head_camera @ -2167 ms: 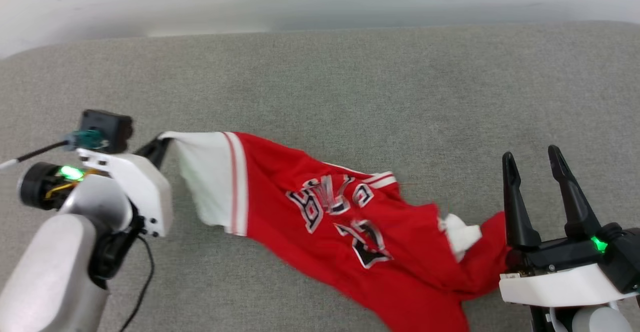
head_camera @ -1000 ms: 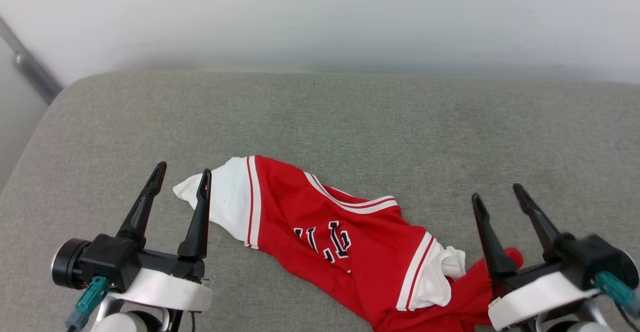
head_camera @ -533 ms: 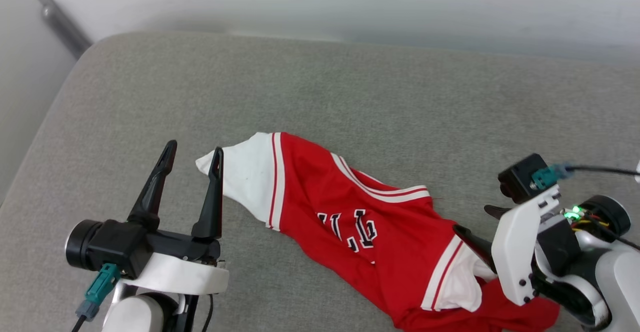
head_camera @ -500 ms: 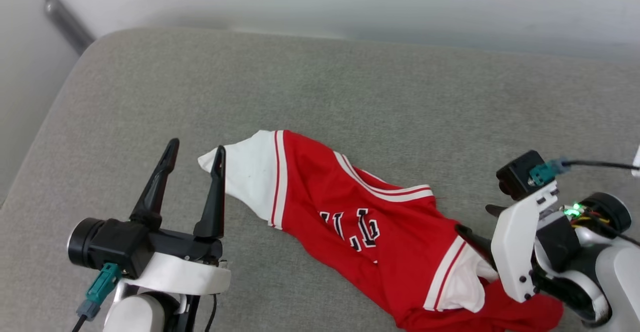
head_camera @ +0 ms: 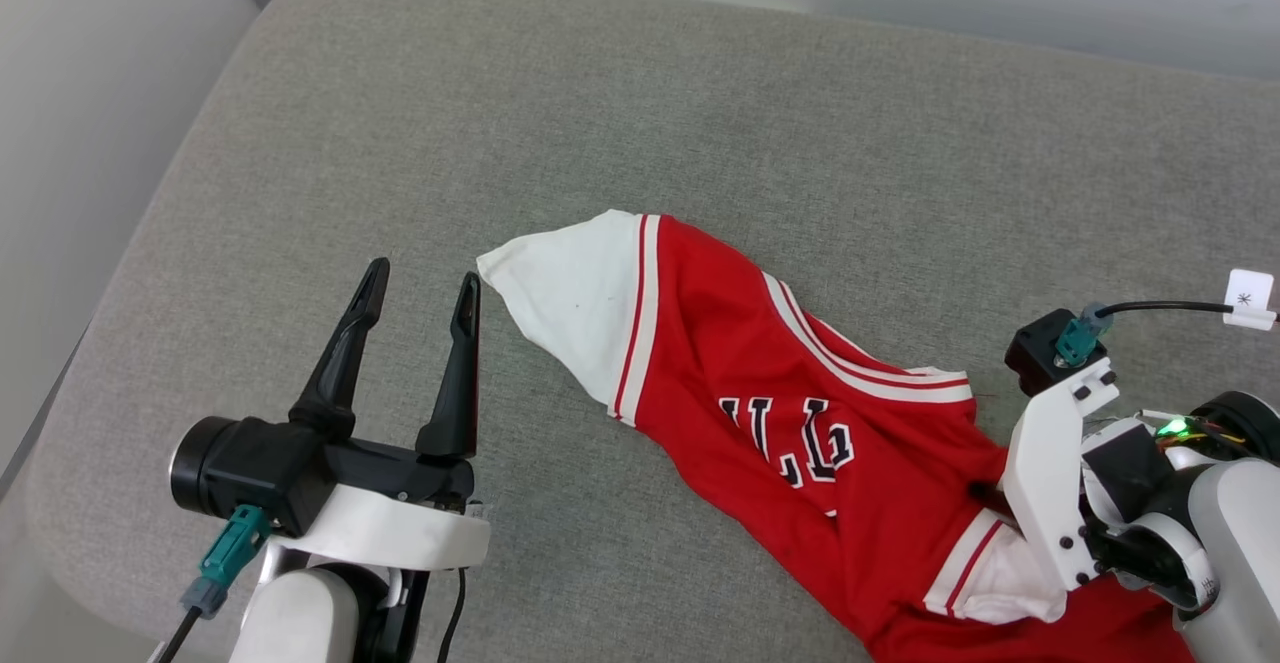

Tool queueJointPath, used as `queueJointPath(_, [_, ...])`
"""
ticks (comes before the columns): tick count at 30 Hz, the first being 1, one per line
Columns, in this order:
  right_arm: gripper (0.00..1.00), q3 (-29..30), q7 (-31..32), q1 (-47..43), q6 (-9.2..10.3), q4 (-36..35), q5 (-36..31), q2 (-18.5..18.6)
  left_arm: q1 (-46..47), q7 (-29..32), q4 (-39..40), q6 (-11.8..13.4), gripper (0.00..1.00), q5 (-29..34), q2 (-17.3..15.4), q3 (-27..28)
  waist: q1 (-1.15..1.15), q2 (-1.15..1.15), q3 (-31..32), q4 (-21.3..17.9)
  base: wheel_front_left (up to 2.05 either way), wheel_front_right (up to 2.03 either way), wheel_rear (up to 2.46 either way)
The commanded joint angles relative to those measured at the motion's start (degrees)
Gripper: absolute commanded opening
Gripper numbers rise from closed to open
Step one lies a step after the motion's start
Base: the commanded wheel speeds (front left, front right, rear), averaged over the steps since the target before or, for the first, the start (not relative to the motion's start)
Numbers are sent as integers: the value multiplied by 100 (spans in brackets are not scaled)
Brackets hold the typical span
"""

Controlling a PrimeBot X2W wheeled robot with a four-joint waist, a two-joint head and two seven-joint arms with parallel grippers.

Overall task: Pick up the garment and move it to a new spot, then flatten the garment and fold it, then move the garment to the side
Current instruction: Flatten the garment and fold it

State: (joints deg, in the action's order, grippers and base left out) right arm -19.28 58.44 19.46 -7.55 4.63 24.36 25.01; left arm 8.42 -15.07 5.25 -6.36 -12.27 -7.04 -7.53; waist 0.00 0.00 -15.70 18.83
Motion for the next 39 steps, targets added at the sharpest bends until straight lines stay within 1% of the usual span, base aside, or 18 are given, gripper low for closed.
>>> queueJointPath(1, [43,-39,-14,-131,12,322,-131,98,24,-15,-43,-22,100,51,22,15,0,0,-40,50,0,0,0])
queueJointPath(2, [0,-81,-193,-162,13,416,-214,176,-7,-15,-105,-53,100,94,64,33,0,0,25,15,0,0,0])
queueJointPath(5, [0,-51,-321,-154,13,384,-217,198,-29,-15,-136,-60,100,106,74,63,0,0,111,-59,0,0,0])
queueJointPath(10, [0,-159,-460,-217,11,-32,-267,487,-88,-15,-181,-91,100,144,69,120,0,0,414,-317,0,0,0])
queueJointPath(14, [0,-134,-480,-215,10,-421,-379,1036,-140,-14,-147,-97,100,152,102,121,0,0,553,-502,0,0,0])
queueJointPath(15, [0,-104,-481,-153,10,-571,-417,1355,-159,-15,-113,-96,100,159,118,134,0,0,545,-579,0,0,0])
queueJointPath(18, [0,-180,-498,57,10,-750,-457,1930,-122,-15,-91,-101,100,178,129,154,0,0,448,-652,0,0,0])
queueJointPath(19, [0,-180,-498,57,10,-750,-457,1930,-122,-15,-91,-101,100,178,129,154,0,0,448,-652,0,0,0])
queueJointPath(20, [0,-216,-528,136,10,-759,-436,2110,-84,-14,-86,-101,100,183,133,152,0,0,390,-663,0,0,0])
queueJointPath(22, [0,-340,-674,315,10,-696,-460,2551,27,-15,-61,-104,100,188,151,141,0,0,259,-657,0,0,0])
queueJointPath(24, [0,-490,-876,520,10,-542,-471,2906,100,-14,-55,-107,100,172,171,119,0,0,123,-638,0,0,0])
queueJointPath(26, [0,-624,-1164,763,10,-287,-506,3089,175,-15,-64,-108,100,165,182,107,0,0,12,-615,0,0,0])
queueJointPath(28, [0,-737,-1439,942,10,78,-432,3139,254,-15,-84,-111,100,159,199,80,0,0,-81,-591,0,0,0])
queueJointPath(31, [0,-804,-1809,1172,9,680,-316,2905,332,-15,-109,-112,100,153,210,31,0,0,-166,-555,0,0,0])
queueJointPath(32, [45,-878,-1966,1240,9,839,-413,2885,361,-15,-119,-113,100,153,207,18,0,0,-181,-547,0,0,0])
queueJointPath(33, [100,-1000,-2106,1274,10,978,-528,2859,389,-15,-129,-113,100,152,207,6,0,0,-186,-544,0,0,0])
queueJointPath(36, [100,-1074,-2590,1401,10,1441,-664,2489,396,-15,-202,-113,100,172,202,50,0,0,-154,-612,0,0,0])
queueJointPath(39, [100,-961,-3082,1522,10,1829,-715,2095,346,-15,-263,-113,100,188,154,81,0,0,-7,-764,0,0,0])
